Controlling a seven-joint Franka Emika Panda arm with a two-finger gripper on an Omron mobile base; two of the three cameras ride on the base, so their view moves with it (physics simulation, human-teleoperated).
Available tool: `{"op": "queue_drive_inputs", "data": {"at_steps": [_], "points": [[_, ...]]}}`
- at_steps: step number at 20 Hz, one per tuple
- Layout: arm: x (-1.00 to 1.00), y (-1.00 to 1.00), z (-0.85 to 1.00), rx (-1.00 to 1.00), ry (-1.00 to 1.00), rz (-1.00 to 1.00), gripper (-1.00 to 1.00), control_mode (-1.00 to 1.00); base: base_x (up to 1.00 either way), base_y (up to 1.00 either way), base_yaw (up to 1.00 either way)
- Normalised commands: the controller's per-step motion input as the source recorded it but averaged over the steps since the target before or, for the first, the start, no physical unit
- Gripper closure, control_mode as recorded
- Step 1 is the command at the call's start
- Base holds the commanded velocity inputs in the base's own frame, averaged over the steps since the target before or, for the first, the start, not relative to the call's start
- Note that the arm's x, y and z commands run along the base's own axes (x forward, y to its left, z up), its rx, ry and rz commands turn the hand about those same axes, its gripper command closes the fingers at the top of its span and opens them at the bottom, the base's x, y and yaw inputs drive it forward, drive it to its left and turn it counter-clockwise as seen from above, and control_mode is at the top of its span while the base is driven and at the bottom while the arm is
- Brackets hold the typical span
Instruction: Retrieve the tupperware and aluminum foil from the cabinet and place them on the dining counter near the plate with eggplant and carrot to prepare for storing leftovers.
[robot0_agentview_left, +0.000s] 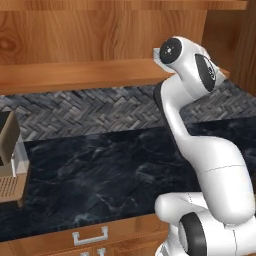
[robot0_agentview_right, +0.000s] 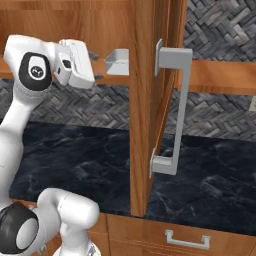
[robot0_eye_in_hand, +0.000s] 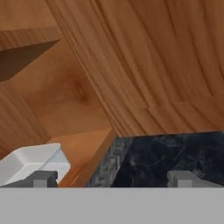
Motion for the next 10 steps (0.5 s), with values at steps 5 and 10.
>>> {"op": "queue_drive_inputs", "data": {"at_steps": [5, 10], "points": [[0.54, -0.19, -0.09, 0.08, 0.00, 0.00, -1.00, -1.00, 0.00, 0.00, 0.00], [0.60, -0.01, -0.07, 0.01, 0.00, 0.00, -1.00, -1.00, 0.00, 0.00, 0.00]]}}
